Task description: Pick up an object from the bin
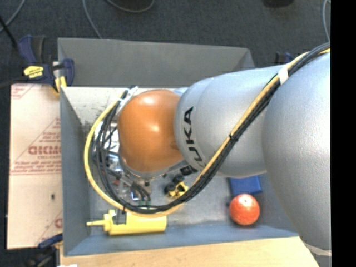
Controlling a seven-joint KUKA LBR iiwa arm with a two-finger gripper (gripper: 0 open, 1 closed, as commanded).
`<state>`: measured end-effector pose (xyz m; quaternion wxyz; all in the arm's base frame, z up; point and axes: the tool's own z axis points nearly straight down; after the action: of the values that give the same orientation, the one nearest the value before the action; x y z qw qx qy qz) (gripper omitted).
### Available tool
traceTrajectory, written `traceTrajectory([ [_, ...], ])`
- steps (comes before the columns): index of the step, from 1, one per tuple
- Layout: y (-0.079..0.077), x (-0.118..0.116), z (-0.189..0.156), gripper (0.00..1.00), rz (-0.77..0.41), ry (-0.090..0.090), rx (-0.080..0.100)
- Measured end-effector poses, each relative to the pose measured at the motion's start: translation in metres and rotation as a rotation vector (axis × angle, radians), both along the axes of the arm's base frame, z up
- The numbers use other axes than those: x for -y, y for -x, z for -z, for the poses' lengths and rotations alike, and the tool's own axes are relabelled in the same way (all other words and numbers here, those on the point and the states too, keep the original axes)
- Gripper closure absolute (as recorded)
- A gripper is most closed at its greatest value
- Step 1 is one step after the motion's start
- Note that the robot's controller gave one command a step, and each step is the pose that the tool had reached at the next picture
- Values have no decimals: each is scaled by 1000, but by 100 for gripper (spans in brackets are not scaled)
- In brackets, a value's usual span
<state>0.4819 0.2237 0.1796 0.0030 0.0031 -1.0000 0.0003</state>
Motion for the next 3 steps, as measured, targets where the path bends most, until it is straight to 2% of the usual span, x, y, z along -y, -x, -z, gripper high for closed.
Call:
traceTrajectory([
  [1, -2, 1, -5, 0, 5, -2, 7],
  [2, -2, 14, 25, 0, -113, -5, 13],
  [3, 3, 33, 87, 0, -343, -4, 11],
])
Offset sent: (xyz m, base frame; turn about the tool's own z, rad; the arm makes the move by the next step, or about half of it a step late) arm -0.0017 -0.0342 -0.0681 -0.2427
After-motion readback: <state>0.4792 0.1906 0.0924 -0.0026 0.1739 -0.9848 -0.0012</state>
